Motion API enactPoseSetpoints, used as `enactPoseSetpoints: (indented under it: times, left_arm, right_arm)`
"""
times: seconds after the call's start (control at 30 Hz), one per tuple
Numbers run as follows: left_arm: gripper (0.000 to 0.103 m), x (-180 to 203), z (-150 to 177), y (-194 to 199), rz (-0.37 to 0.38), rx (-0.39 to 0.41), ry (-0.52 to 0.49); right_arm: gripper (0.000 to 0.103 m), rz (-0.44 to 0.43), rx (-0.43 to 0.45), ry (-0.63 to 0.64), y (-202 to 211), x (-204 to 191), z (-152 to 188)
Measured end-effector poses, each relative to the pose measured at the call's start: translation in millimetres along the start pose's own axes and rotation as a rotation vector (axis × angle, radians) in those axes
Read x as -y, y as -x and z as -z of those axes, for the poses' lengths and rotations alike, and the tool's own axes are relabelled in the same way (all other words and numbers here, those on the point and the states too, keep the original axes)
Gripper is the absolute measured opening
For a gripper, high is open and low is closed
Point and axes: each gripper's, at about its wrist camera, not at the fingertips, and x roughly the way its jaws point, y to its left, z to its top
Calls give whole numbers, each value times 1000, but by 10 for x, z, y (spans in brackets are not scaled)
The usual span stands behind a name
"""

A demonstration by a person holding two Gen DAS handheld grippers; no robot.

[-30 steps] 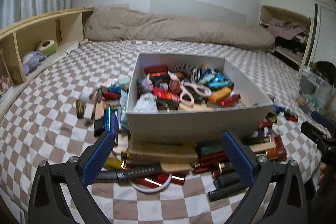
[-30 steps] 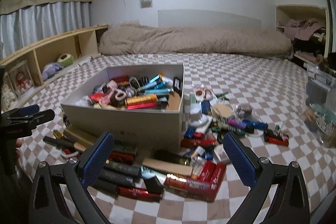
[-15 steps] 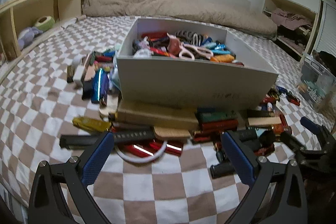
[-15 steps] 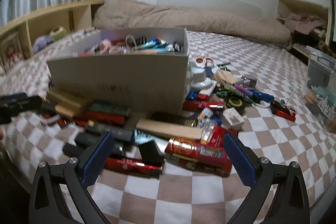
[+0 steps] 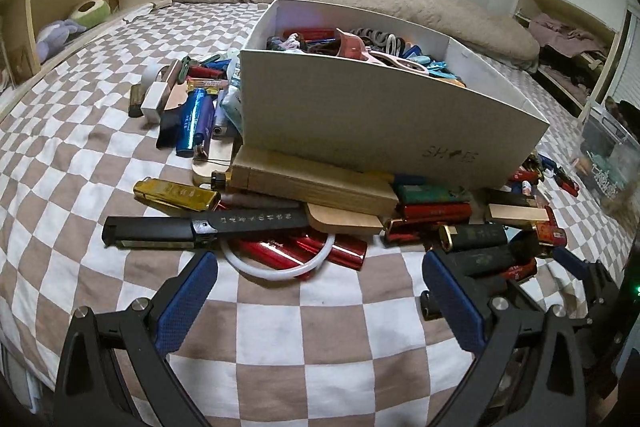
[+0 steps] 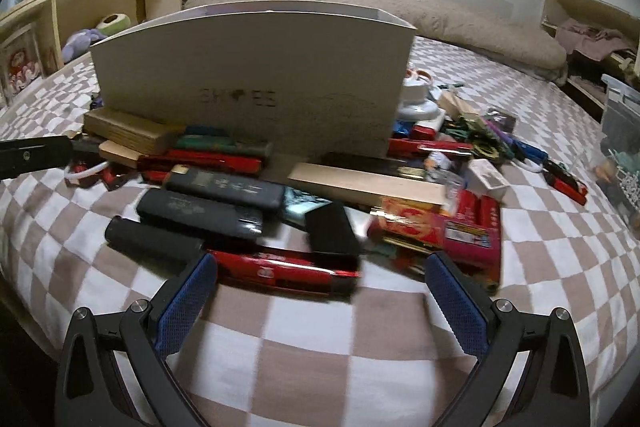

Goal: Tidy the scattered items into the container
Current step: 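Close the right tool on the red lighter while the left tool grasps the black lighter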

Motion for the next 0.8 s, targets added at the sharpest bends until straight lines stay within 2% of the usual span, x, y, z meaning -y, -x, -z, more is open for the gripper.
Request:
enactPoseSetpoints:
  times: [0.13,0.27,0.47,0.7,0.73,0.8]
  left_arm:
    - [103,-31,-8,-8,6,-5,13]
    - [103,-60,2,-27,16,-13,22]
    - [103,-45,25,-60,49,-36,23]
    - [103,124,113,-120,84,-69,-27]
    - [103,162,132,-131,88,-73,-39]
    - [103,233,167,-151,92,-76,-61]
  right_arm:
    - [103,-55,-33,-34,-83,-119,-9]
    - [103,-71,-23,-32,-98,-240,3]
    - [103,-77,-31,-37,-118,-124,18]
    - [103,-88,-69,-68,-134,41,3]
    - [101,-86,-69,-67,-125,48,3]
    - [90,-76,-67,-63,-103,57,10]
